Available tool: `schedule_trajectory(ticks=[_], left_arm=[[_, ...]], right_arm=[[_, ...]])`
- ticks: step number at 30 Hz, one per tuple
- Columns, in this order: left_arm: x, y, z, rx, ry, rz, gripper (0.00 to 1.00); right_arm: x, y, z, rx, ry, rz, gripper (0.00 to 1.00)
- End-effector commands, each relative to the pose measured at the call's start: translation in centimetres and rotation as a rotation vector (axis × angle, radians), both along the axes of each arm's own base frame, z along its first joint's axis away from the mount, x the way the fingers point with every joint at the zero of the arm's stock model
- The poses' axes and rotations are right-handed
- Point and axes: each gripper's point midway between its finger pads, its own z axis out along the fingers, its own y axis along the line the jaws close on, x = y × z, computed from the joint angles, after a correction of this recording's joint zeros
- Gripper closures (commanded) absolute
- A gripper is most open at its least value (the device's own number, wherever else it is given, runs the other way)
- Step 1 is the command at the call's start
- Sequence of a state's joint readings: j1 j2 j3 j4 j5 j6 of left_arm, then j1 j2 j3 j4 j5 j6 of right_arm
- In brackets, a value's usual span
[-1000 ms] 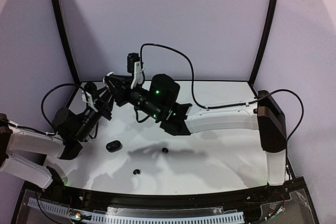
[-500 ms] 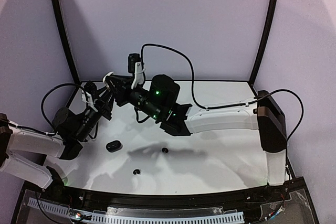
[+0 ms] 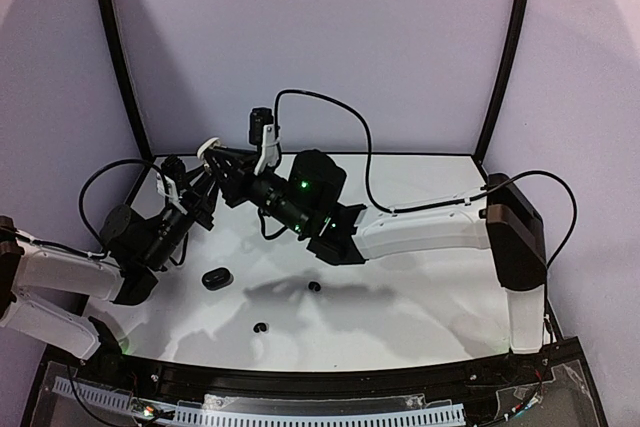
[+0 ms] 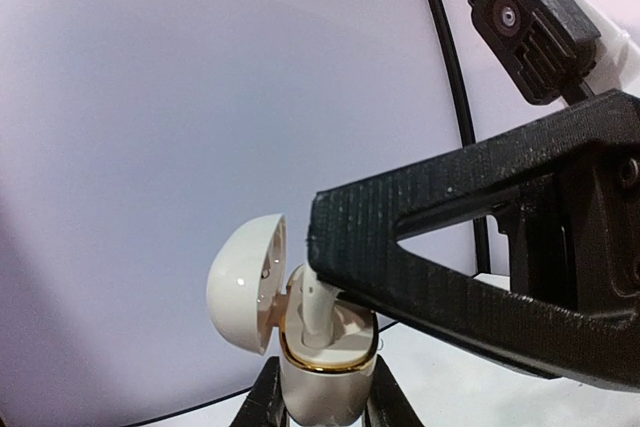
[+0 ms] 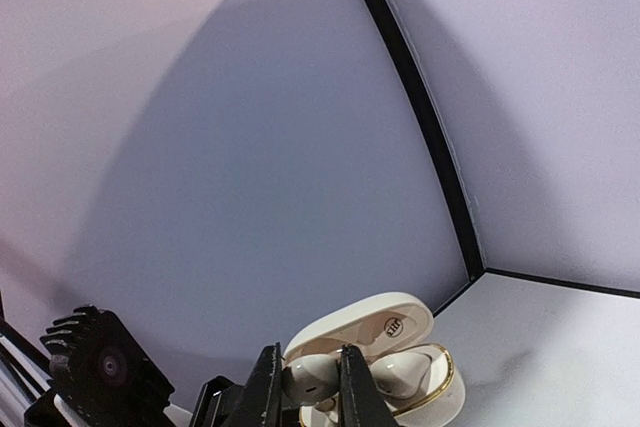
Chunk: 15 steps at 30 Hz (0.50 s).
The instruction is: Insert the wireless bluetooth earbuds into the charging case
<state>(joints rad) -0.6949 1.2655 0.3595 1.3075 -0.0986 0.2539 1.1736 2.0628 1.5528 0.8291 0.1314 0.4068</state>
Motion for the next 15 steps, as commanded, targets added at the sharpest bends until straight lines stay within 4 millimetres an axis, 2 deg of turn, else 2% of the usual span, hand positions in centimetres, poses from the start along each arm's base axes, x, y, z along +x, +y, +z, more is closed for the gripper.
schedule_trajectory(ticks=[1, 9, 15], left_arm=[[-2.5, 2.7, 7.1, -0.216, -0.214, 0.017, 0.99], [-2.8, 2.3, 7.0, -0.197, -0.224, -0.005, 0.99], [-2.9, 2.1, 7.2, -0.197, -0.231, -0.013, 0.99]], right_arm=[[-0.3, 0.1, -1.8, -0.022, 0.034, 0.005, 0.96], [0.4, 0.8, -2.0, -0.072, 0.045, -0.022, 0.96], [0.9, 0.6, -2.0, -0.096, 0.052, -0.054, 0.91]])
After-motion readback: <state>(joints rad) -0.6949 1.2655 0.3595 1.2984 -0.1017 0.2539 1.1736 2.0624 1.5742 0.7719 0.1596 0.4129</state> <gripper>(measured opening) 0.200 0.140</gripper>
